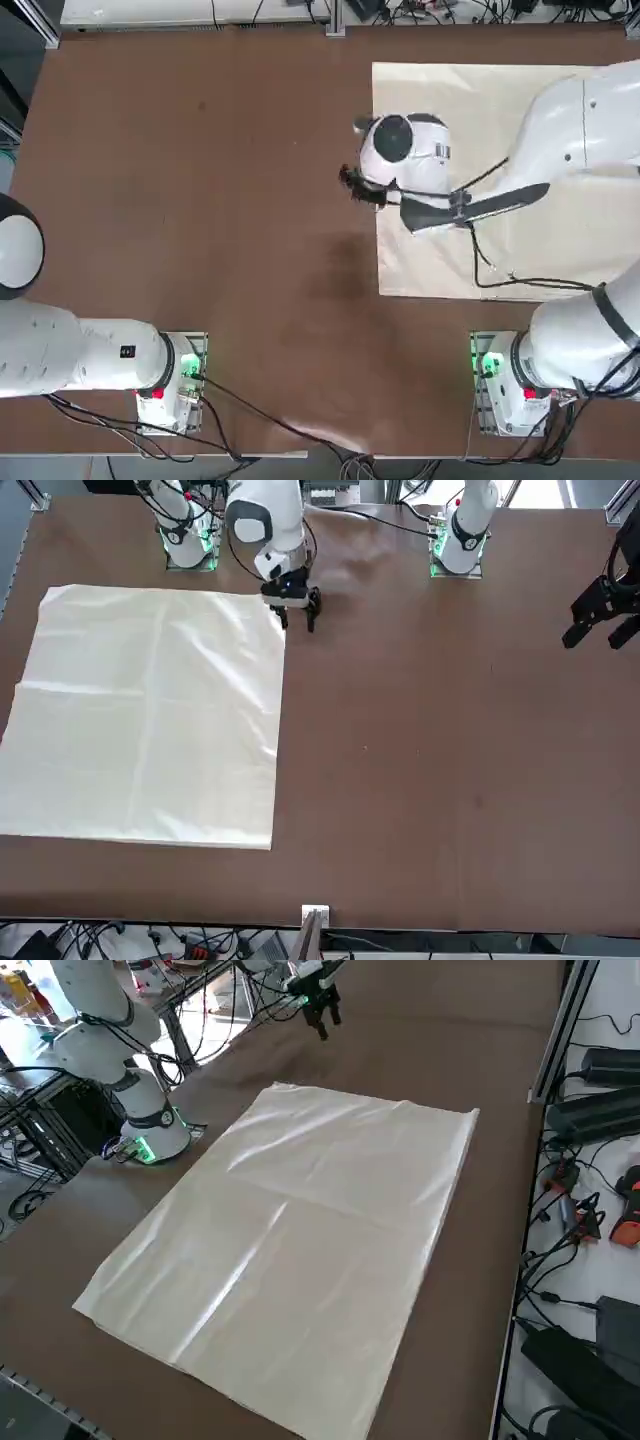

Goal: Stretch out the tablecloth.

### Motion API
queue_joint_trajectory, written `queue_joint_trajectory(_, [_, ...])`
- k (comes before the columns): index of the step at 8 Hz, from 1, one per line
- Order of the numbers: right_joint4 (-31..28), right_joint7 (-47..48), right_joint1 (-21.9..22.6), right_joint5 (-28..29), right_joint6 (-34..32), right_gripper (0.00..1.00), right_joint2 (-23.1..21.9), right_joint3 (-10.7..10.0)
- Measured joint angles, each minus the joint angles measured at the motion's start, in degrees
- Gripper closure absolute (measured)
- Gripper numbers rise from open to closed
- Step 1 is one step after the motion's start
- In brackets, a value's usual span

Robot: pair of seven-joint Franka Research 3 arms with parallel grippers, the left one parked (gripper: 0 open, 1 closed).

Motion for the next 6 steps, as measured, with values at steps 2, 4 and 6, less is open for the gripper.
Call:
queue_joint_trajectory(2, [6.9,-15.5,-5.2,6.8,-4.7,0.0,0.1,-0.2])
queue_joint_trajectory(4, [14.4,-31.7,-9.4,12.4,-11.1,0.0,0.1,-2.2])
queue_joint_trajectory(6, [20.6,-43.1,-11.5,15.3,-13.8,0.0,0.4,-6.9])
